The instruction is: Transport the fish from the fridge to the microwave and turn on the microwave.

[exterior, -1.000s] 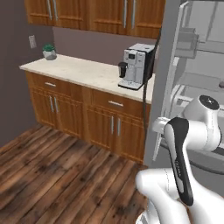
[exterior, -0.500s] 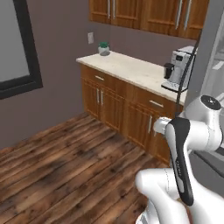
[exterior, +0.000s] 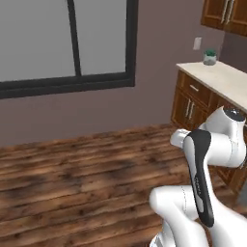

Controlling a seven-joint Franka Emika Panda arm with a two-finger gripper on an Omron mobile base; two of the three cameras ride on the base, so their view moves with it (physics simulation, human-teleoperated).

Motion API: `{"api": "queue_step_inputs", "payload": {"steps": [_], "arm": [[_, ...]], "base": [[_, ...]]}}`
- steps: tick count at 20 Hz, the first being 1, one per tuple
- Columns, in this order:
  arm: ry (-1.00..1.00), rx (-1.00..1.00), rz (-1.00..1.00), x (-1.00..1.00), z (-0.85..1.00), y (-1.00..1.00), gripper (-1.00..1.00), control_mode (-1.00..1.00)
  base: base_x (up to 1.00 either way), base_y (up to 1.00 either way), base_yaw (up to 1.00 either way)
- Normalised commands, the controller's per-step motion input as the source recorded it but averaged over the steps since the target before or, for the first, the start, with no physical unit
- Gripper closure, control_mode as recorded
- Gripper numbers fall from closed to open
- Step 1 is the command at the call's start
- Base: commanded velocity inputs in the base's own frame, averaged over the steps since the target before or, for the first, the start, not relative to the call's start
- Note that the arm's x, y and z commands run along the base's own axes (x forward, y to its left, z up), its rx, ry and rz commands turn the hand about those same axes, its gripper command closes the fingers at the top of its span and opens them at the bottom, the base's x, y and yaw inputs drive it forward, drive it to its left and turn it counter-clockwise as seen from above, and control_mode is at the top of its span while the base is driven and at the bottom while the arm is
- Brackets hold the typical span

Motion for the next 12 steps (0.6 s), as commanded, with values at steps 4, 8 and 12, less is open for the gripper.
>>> {"api": "queue_step_inputs", "payload": {"steps": [4, 8, 12], "arm": [[0.0, 0.0, 0.0, 0.0, 0.0, 0.0, 1.0, 1.0], [0.0, 0.0, 0.0, 0.0, 0.0, 0.0, 1.0, 1.0], [0.0, 0.0, 0.0, 0.0, 0.0, 0.0, 1.0, 1.0]], "base": [[-0.02, 0.0, 0.76], [0.0, 0.0, 0.73], [0.0, 0.0, 0.7]]}}
